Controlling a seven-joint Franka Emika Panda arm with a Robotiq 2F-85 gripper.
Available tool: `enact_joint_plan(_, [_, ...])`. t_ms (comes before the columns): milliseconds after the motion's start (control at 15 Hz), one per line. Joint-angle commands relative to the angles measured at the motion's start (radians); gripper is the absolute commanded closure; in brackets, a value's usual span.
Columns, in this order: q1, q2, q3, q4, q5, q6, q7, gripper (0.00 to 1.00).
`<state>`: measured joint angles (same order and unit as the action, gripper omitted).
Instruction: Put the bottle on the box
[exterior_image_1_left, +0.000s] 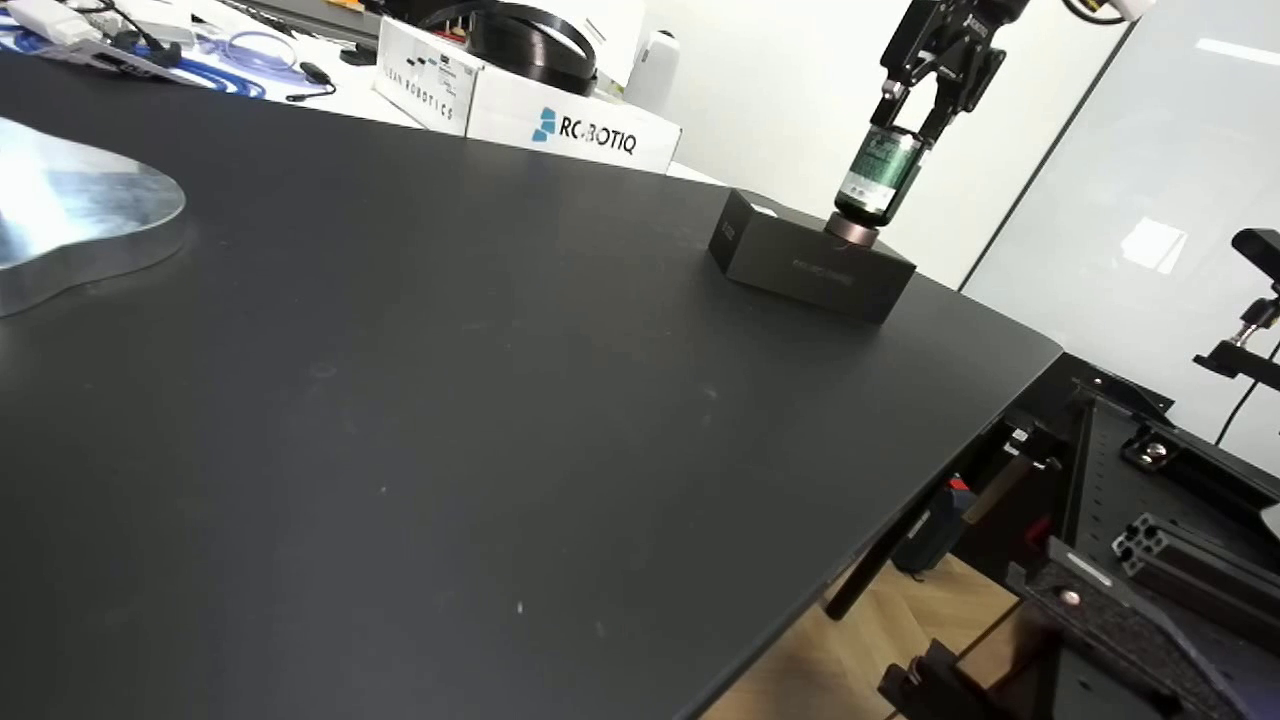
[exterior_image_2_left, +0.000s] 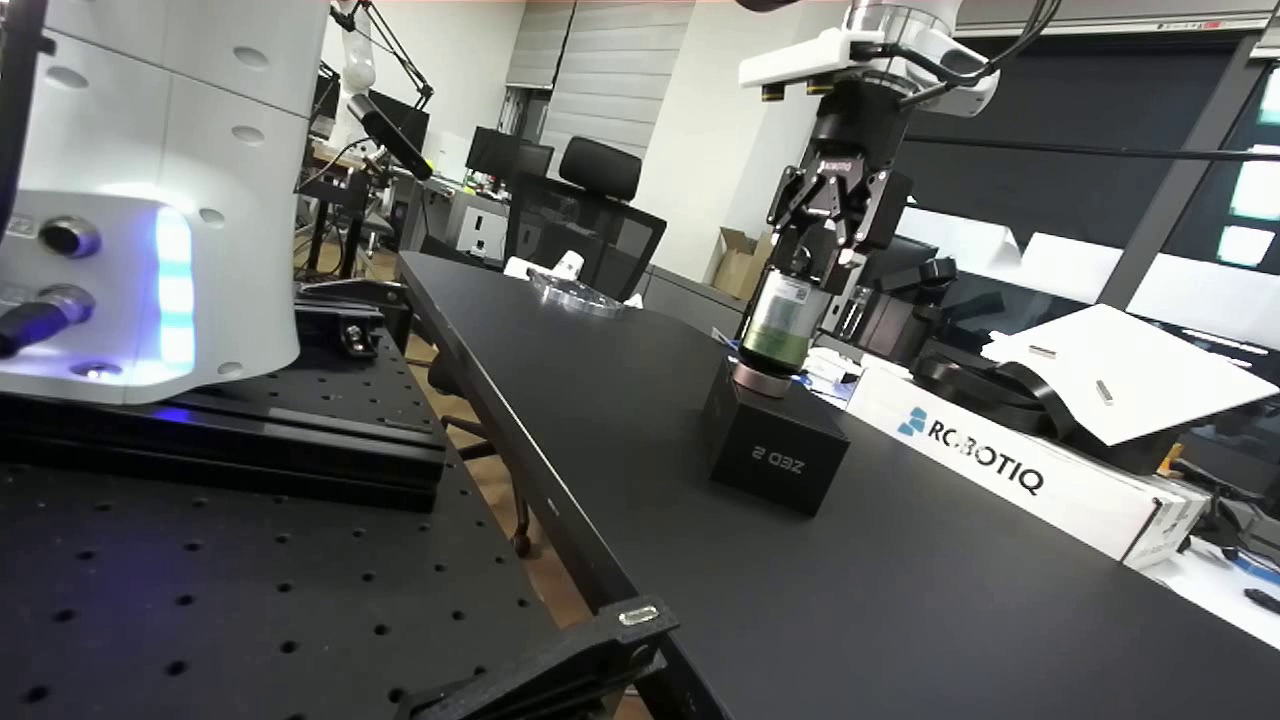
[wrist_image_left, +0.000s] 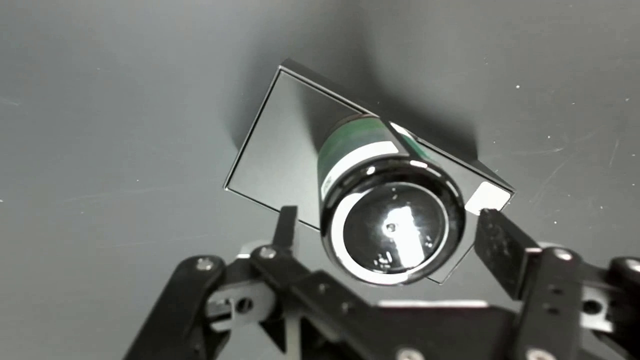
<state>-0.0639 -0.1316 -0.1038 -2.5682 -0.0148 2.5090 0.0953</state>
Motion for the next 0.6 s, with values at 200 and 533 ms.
enact_joint_plan(200, [-0.006,-0.174,-0.009,0.02,0.066,-0.188,-0.107,0.0])
enact_joint_plan(533, [-0.009,-0.135,0.007,0.011,0.047,-0.144,-0.08,0.0])
